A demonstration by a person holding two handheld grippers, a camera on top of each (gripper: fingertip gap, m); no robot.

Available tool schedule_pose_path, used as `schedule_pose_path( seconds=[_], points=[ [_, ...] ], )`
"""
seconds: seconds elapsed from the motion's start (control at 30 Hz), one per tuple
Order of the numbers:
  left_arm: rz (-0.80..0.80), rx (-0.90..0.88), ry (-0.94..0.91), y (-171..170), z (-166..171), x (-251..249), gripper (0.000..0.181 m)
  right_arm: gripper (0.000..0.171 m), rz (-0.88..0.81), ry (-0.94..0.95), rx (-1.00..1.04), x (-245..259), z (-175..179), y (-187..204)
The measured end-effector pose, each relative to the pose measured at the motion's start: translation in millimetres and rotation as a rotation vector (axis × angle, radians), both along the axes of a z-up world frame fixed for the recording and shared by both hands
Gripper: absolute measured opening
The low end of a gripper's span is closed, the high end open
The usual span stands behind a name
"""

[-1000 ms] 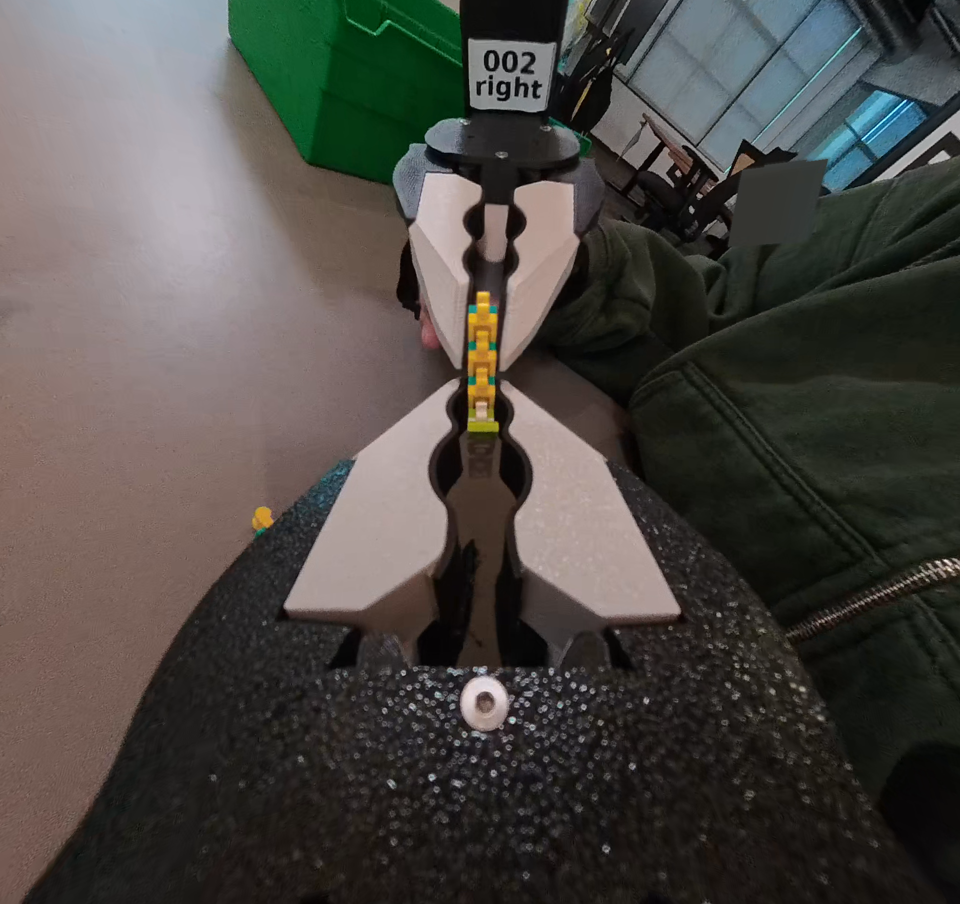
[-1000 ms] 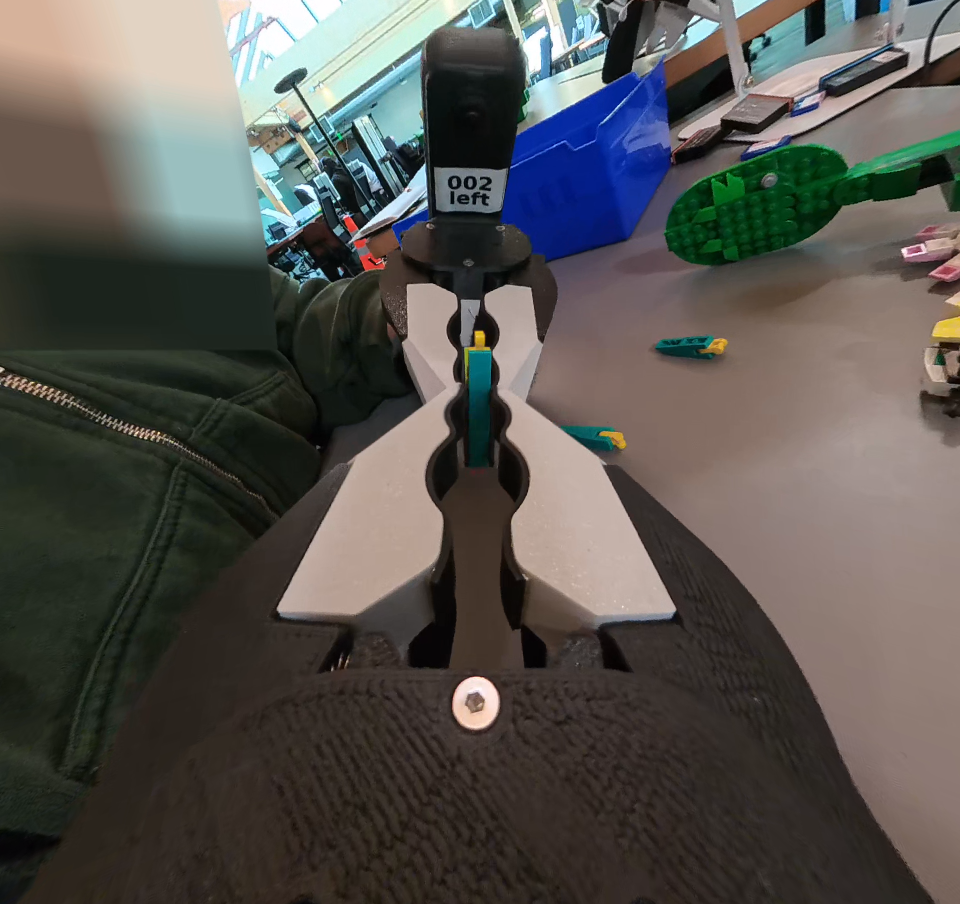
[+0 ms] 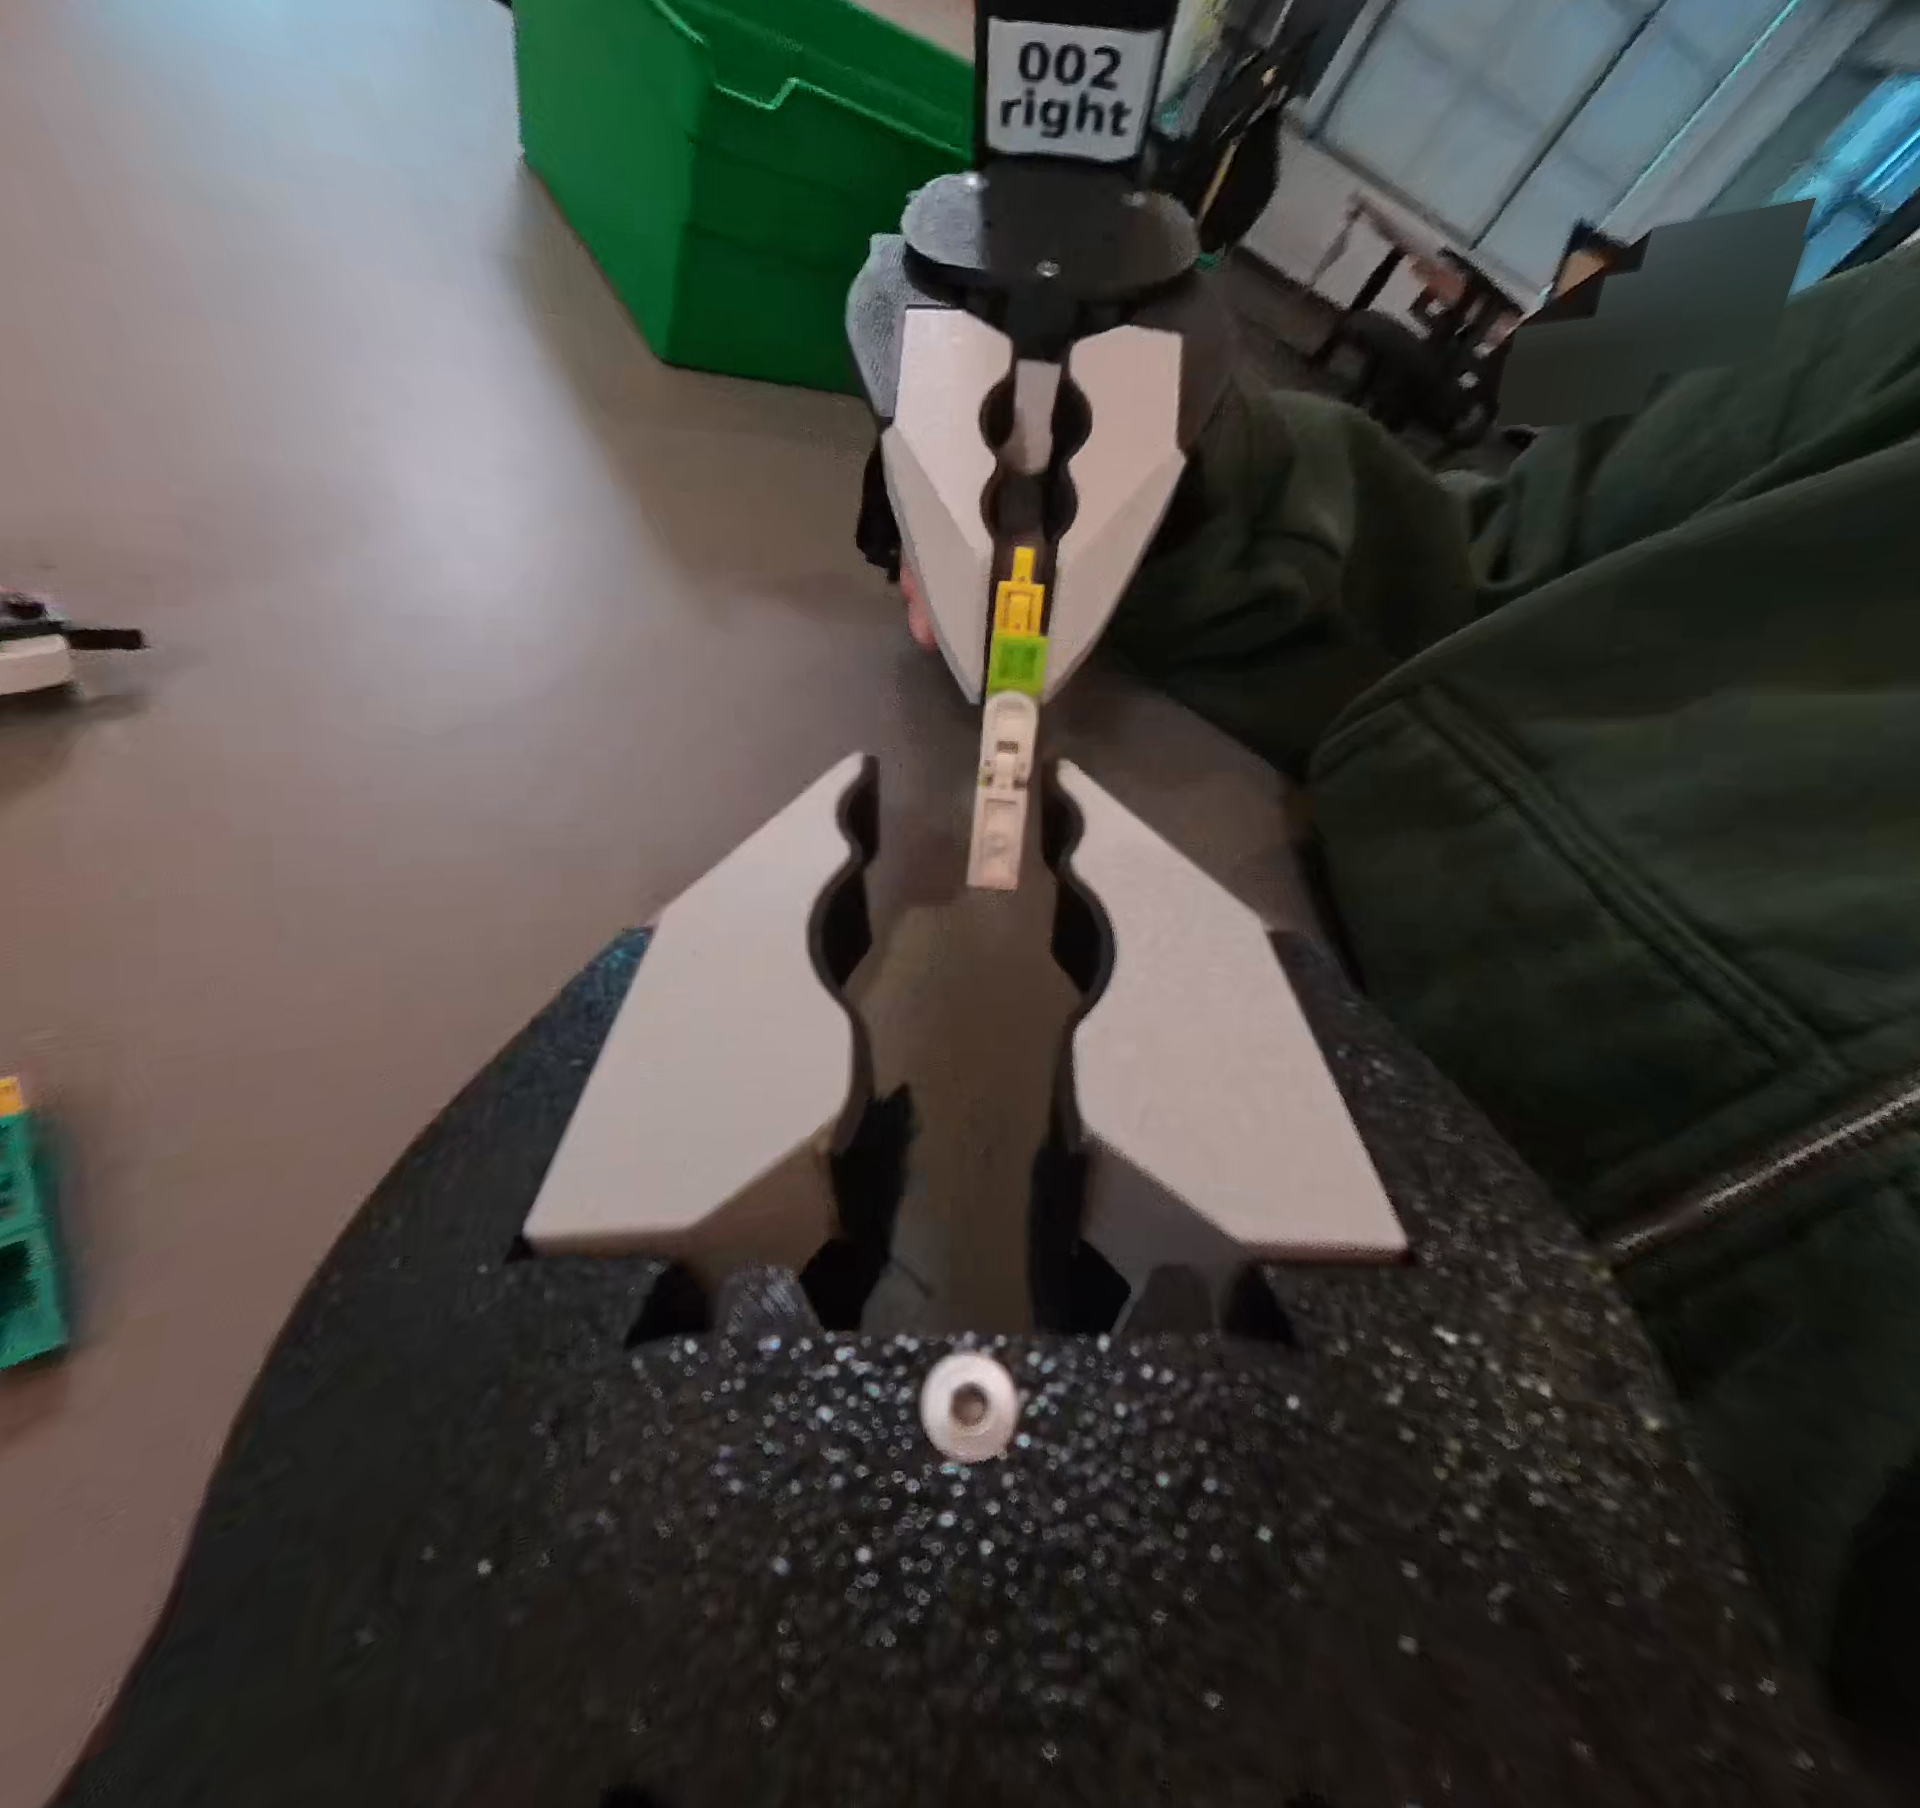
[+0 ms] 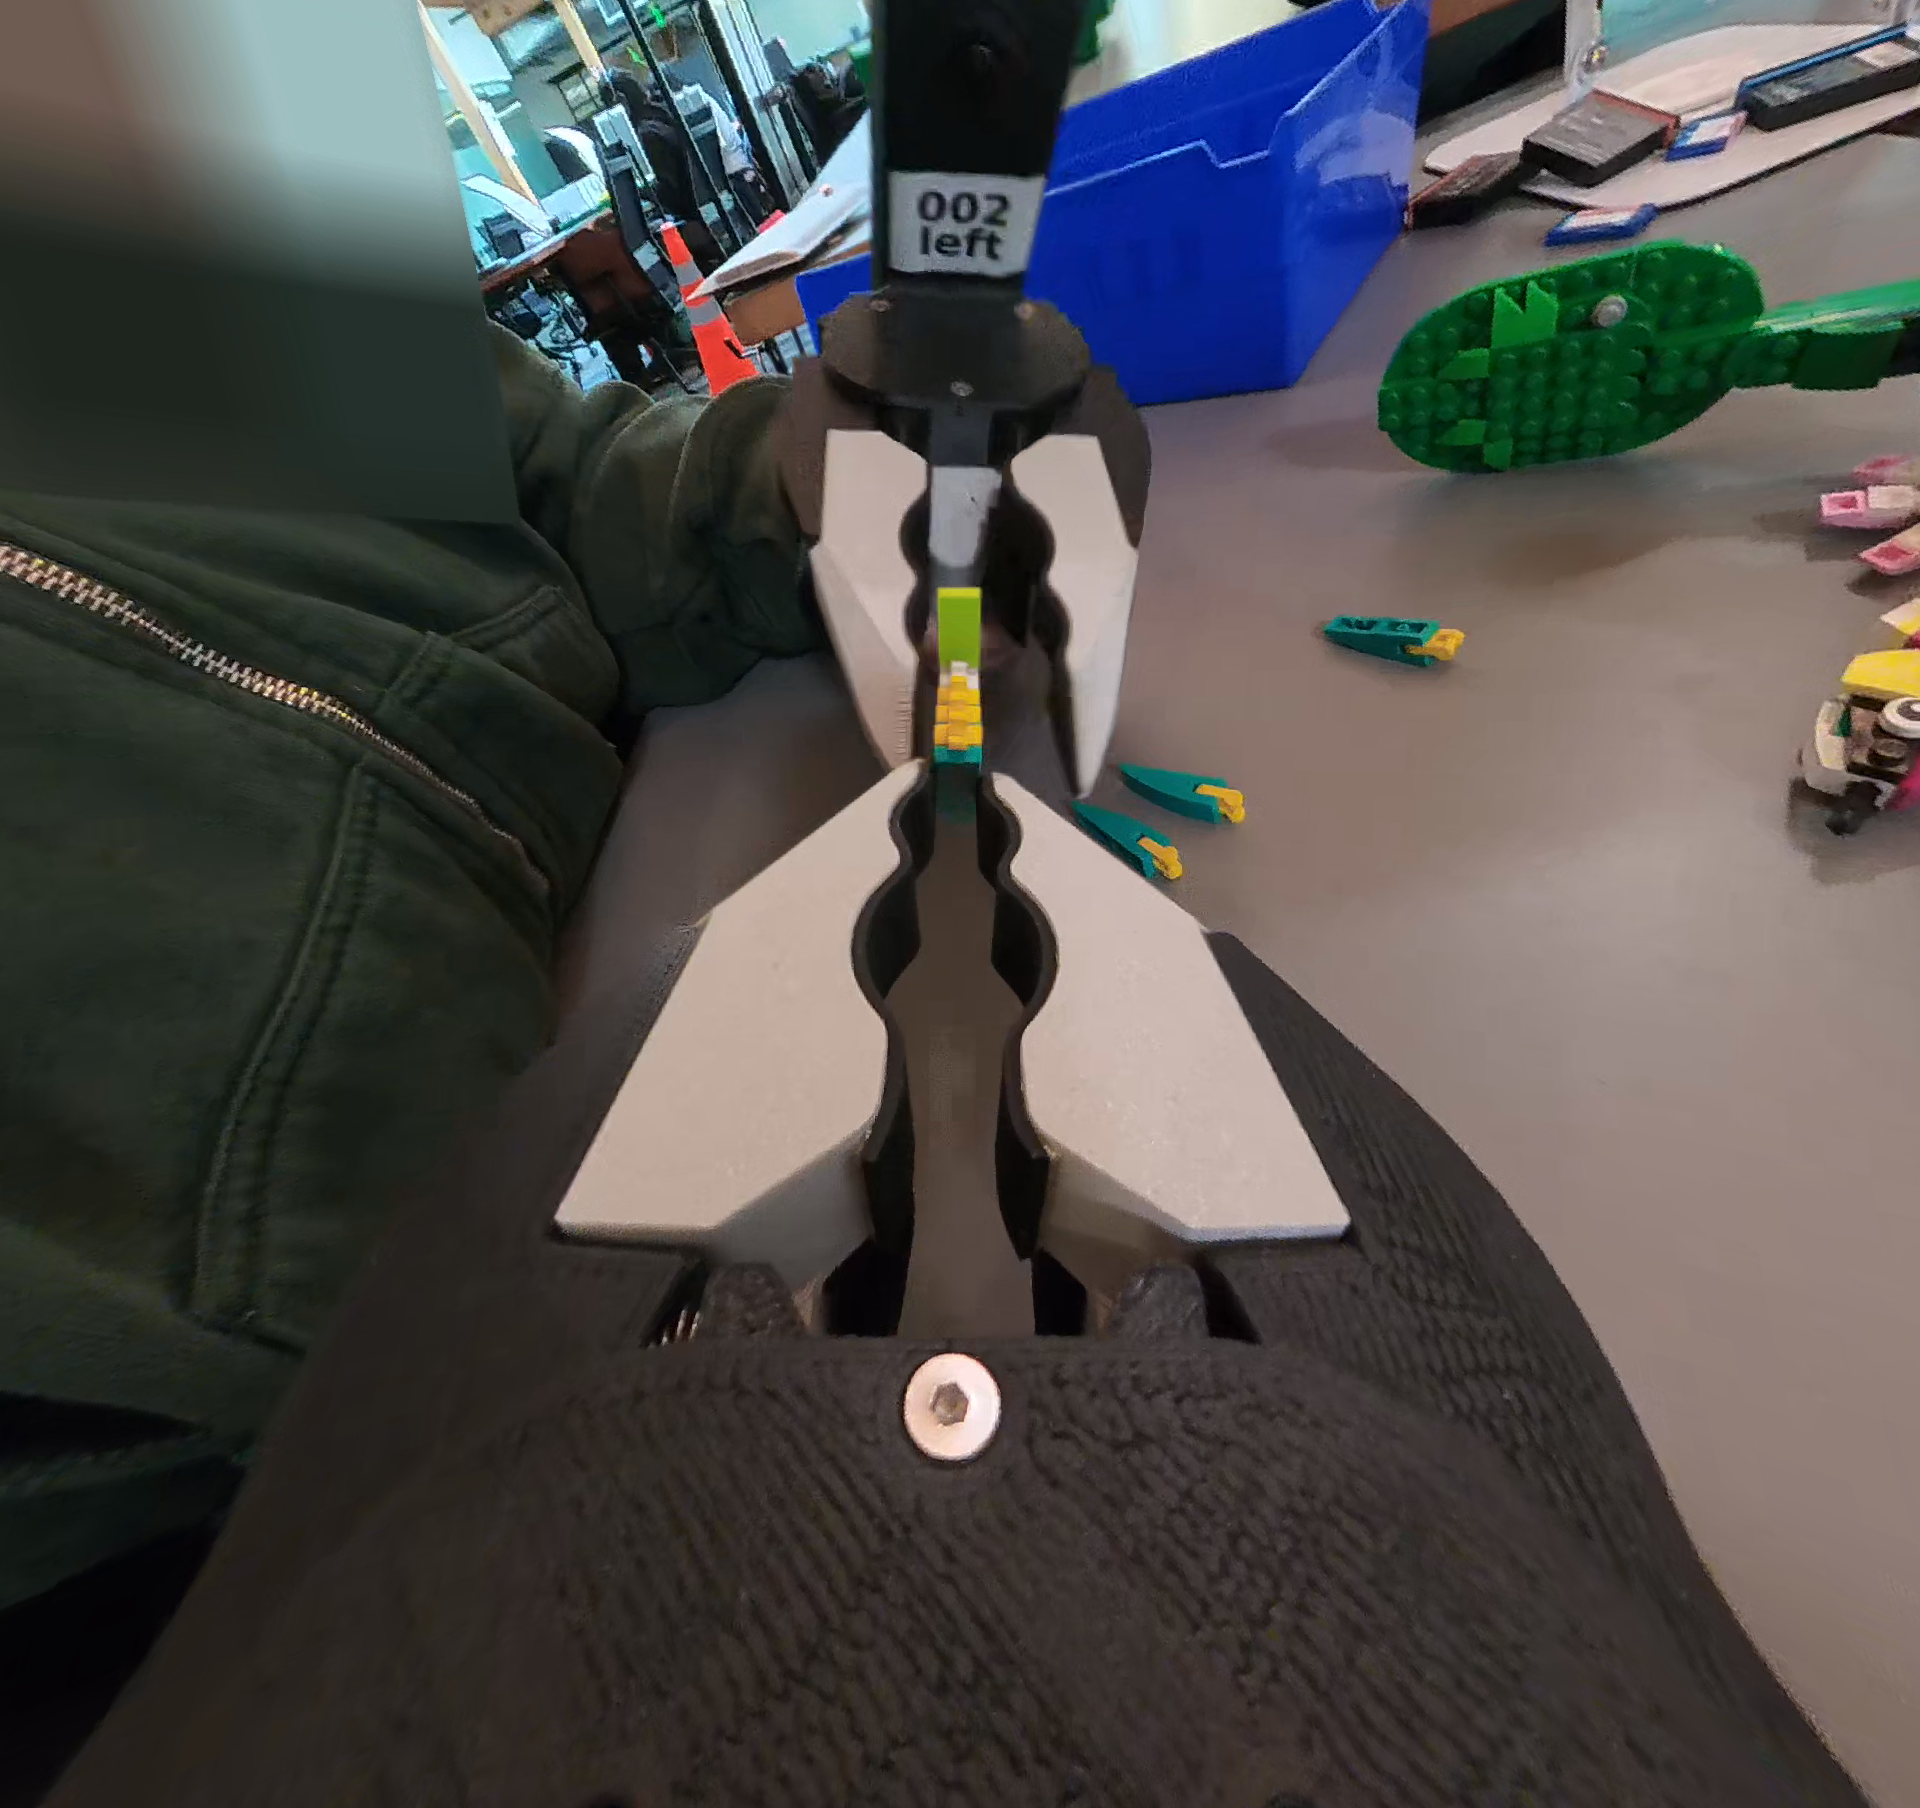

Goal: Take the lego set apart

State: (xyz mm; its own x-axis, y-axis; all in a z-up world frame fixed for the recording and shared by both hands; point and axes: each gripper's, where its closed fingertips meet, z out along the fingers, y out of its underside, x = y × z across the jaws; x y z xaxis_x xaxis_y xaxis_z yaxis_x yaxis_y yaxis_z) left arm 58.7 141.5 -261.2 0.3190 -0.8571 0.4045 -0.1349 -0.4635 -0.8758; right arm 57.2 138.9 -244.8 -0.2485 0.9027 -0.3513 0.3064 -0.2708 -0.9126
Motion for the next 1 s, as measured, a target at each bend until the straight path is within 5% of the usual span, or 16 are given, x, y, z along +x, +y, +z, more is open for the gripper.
schedule_pose_path(
  seconds=[0.17,0.3,0.5,0.77,0.9,1.0],
  points=[
    [-0.034,0.076,0.021,-5.3,5.1,-1.4,0.007,0.006,-0.027,-0.015,0.017,-3.9,-1.5,1.2],
    [0.038,0.078,-0.124,4.6,29.1,-5.4,0.006,0.016,-0.085,0.073,-0.059,-11.5,12.4,7.2],
    [0.030,0.037,-0.286,2.1,47.8,-5.5,0.006,0.006,-0.064,0.168,-0.062,-17.3,26.3,-0.1],
    [-0.015,0.080,-0.175,-4.3,38.7,-5.9,0.007,0.006,-0.042,0.124,0.074,-12.8,21.1,-4.7],
    [0.257,0.090,-0.228,32.5,56.2,-83.3,0.006,0.005,-0.252,0.227,0.045,32.2,47.9,49.3],
    [0.199,-0.025,-0.058,25.2,26.7,-70.2,0.006,0.005,-0.248,0.183,-0.005,23.9,35.1,49.0]
  ],
)
